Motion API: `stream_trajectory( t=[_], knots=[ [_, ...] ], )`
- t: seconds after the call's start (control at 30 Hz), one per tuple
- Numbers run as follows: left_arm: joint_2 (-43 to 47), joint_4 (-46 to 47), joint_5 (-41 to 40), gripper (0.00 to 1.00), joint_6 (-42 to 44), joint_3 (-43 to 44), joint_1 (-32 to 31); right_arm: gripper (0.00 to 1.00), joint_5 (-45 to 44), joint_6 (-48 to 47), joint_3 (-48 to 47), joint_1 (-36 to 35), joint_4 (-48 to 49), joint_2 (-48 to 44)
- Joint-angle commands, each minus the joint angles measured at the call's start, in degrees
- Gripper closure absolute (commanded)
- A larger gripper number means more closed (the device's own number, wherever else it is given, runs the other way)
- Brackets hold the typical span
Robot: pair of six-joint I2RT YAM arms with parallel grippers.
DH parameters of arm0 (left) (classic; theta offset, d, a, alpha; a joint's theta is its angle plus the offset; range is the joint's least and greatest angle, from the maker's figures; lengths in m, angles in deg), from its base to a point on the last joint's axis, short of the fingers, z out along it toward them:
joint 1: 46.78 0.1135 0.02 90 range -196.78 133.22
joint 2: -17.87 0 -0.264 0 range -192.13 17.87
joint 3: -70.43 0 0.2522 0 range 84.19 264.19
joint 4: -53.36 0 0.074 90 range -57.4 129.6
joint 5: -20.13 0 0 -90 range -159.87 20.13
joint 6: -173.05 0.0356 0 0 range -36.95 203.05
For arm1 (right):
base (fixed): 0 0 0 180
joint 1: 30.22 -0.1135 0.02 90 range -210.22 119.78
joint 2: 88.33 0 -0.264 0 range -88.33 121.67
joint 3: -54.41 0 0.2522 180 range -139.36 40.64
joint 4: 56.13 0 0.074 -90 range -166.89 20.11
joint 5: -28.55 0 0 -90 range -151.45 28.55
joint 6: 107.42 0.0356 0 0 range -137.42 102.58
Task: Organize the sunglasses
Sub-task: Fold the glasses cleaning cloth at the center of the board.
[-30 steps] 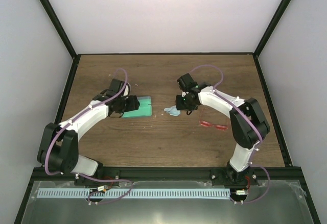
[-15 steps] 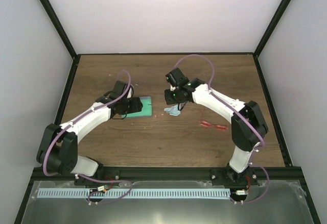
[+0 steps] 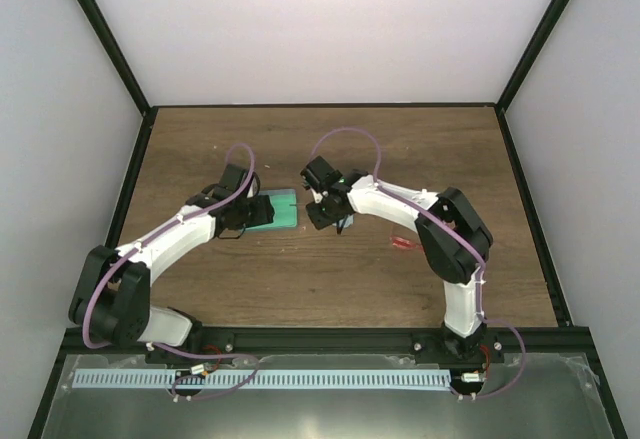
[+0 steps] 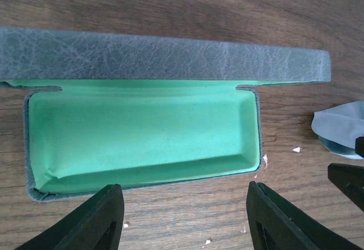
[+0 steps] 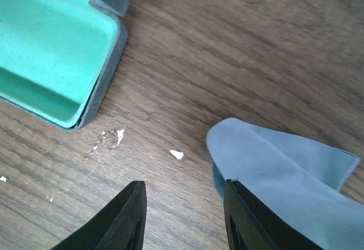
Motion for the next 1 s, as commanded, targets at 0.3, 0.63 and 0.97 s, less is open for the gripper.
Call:
stream_trajectory(
  t=[0.3,0.63,0.97],
  knots=[
    [2.13,-0.62,-1.57,0.39,0.52,-2.27,-0.21,0.62,-8.58,-1.44,-3.78,-2.32,-0.09,6.43],
    [2.54,-0.59,-2.09,0.39,0.46,-3.08,-0.21,0.67,-9.17,-1.18,-6.37,-2.44,0.28,2.71],
    [3.08,-0.45,-2.27,0.38,0.29,-4.09,-0.21,0.67,-9.21,-1.3,-5.1,-2.22,1.38,7.32]
  ],
)
